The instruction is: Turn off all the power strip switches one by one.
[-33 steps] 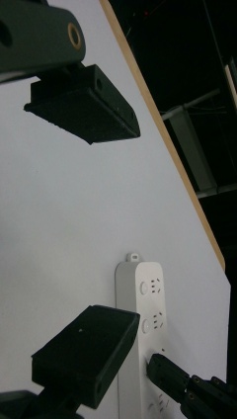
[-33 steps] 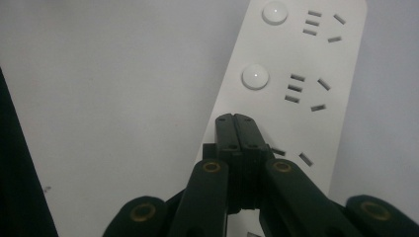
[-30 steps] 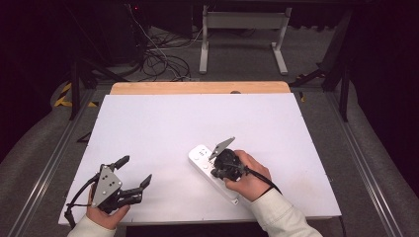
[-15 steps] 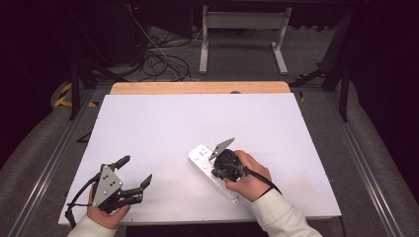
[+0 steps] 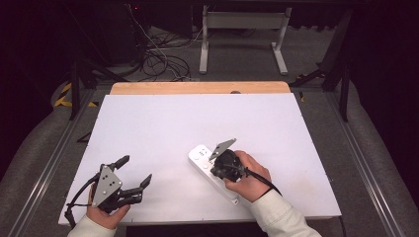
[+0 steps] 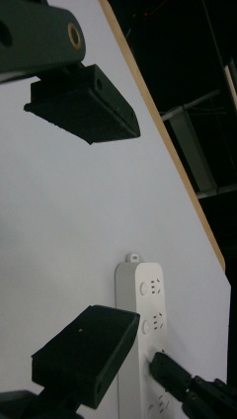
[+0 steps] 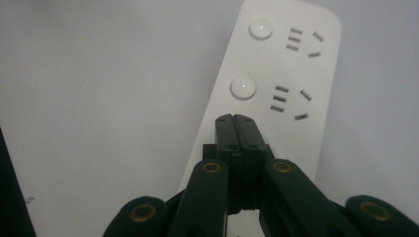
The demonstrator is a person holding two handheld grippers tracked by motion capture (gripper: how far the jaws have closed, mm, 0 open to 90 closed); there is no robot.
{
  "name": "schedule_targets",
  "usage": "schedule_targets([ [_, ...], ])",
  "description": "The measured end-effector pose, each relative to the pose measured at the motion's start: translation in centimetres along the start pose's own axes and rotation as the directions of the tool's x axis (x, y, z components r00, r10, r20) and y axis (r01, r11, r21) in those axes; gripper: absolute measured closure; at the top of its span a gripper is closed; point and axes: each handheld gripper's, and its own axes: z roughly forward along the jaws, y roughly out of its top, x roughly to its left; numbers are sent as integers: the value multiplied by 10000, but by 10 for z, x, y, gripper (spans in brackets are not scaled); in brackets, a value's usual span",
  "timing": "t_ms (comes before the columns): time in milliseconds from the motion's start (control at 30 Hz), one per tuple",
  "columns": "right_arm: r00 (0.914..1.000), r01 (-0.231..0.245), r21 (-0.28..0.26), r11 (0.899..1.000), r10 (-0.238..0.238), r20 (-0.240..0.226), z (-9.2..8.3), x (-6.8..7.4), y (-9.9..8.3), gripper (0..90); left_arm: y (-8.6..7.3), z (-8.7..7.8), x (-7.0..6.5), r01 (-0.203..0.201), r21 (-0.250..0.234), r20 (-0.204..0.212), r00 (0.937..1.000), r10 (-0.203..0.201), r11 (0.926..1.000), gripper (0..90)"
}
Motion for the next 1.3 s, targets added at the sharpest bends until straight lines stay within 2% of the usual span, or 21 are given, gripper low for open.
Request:
schedule_targets([
  [33,9999,133,-310,9994,-133,1,-4,0,1,900,0,0,0,-9,-10,-5,10000,9,10000,154],
  [67,9995,-22,-840,9965,-5,-317,-9,-1,2,900,0,0,0,1,-24,-5,10000,-1,10000,154],
  [100,9992,-24,-1148,9934,-21,-387,-15,-2,3,900,0,0,1,20,-31,-7,10000,-20,10000,153],
  [167,9997,-52,-1347,9909,17,-263,-22,-2,5,900,0,0,1,-24,5,-16,10000,24,10000,154],
  [233,10000,52,-1371,9905,-54,-8,-24,-1,5,900,0,1,1,-38,19,-6,10000,38,10000,154],
  [400,10000,79,-1359,9907,-82,-22,-23,0,6,900,0,0,0,-14,-20,-15,10000,14,10000,154],
  [567,9998,149,-1495,9887,-126,167,-24,-1,6,900,0,0,0,0,-13,6,10000,0,10000,154],
  [733,9997,201,-1830,9829,-177,147,-23,-3,10,900,0,0,0,12,-4,-5,10000,-12,10000,154],
  [933,9999,21,-1902,9818,-48,-136,-13,-7,18,900,0,1,0,-1,5,-8,10000,1,10000,154],
  [1100,9980,-375,-1939,9803,270,-565,-1,-13,24,900,0,1,1,-21,8,-10,10000,21,10000,154],
  [1300,9971,-513,-1745,9833,407,-639,14,-18,28,900,0,1,1,16,12,7,10000,-16,10000,154],
])
